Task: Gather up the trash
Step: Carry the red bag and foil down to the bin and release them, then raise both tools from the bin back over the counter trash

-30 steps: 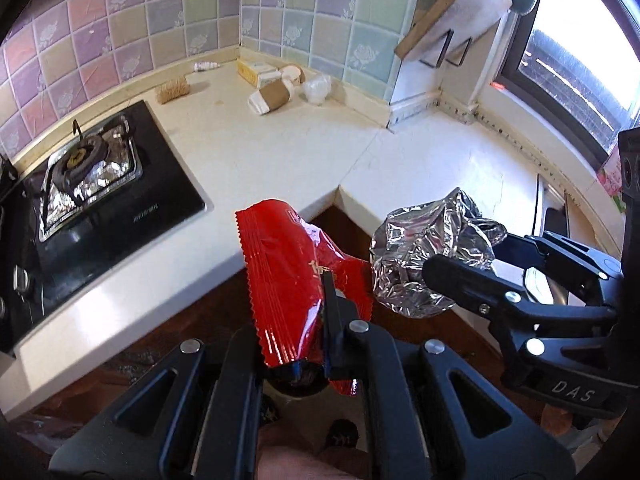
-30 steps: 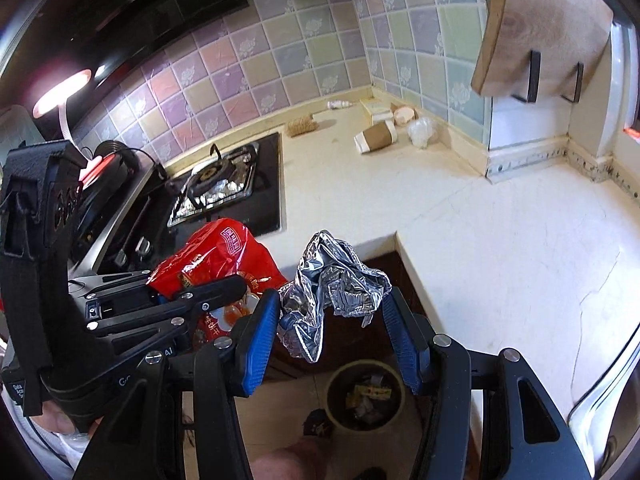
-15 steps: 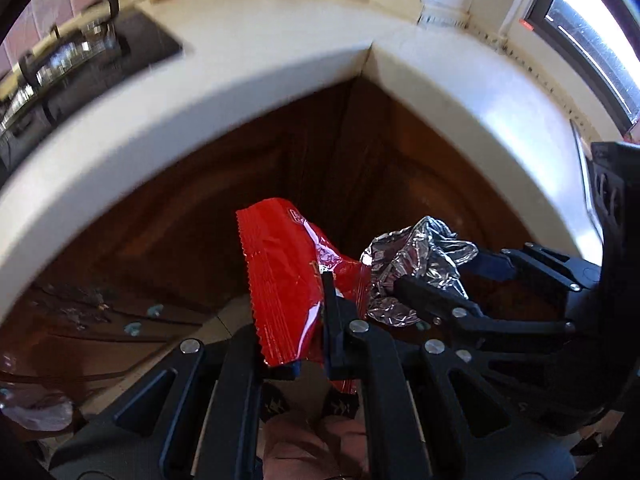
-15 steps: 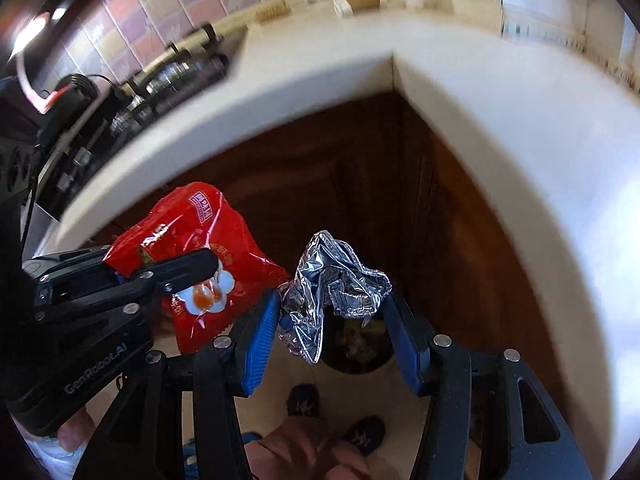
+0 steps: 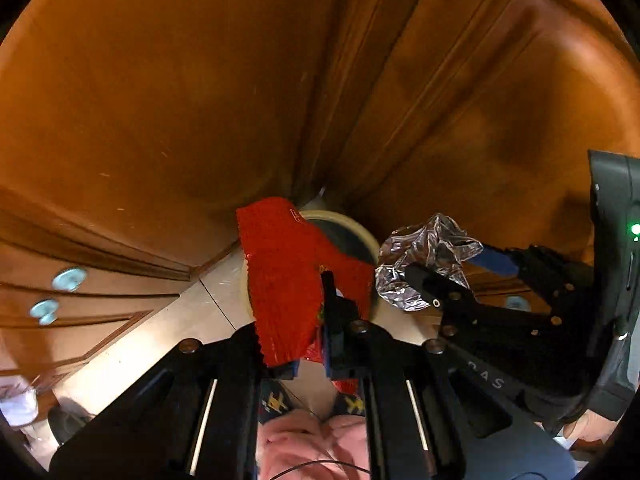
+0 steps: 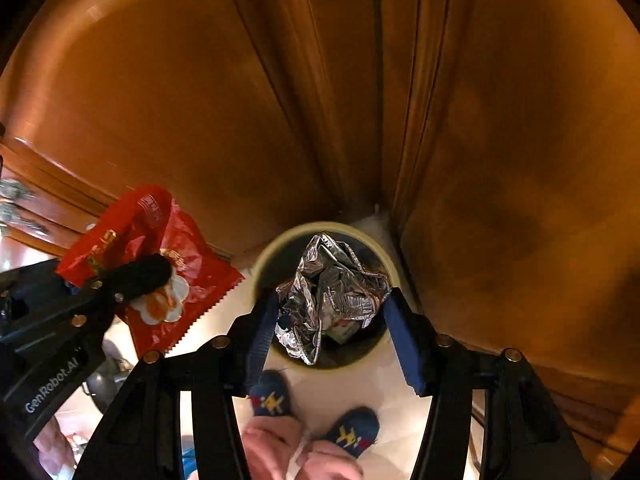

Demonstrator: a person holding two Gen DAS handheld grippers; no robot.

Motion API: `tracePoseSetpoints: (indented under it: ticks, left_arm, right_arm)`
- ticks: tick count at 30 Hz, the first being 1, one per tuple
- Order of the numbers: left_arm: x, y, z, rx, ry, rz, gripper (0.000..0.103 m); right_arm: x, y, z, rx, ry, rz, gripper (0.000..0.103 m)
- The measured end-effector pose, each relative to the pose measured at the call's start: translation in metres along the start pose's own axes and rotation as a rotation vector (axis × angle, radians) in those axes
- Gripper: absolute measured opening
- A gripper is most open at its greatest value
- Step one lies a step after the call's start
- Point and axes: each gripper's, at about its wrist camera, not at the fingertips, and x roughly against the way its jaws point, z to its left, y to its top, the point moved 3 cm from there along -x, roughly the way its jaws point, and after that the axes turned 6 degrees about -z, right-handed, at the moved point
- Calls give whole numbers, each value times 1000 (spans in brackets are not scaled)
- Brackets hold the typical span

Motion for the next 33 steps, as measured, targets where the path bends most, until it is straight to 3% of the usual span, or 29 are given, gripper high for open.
tracePoseSetpoints:
  ticks: [3, 6, 8, 9, 19, 25, 33]
  left_arm:
    - [-33, -5, 5, -24, 1, 21, 8]
    - [-60, -9, 9, -39, 2, 44, 31]
    - [-69, -10, 10, -41, 1, 48, 59]
    - [-72, -10, 12, -44, -2, 47, 61]
    - [-47, -12, 13, -67, 6, 39, 63]
    - [15, -1, 7, -65, 1, -5, 63]
    - [115, 22, -9, -59, 2, -109, 63]
  right_arm:
    - [-42, -8, -7, -7, -15, 14, 56]
    - [-72, -15, -11, -12, -39, 35, 58]
    - [-88, -14, -10, -12, -55, 45, 61]
    - [-91, -16, -9, -14, -62, 46, 64]
    - [-69, -20, 0, -50, -67, 44, 66]
    - [-12, -5, 9, -64, -60, 16, 66]
    - [94, 23, 34, -33, -43, -44, 67]
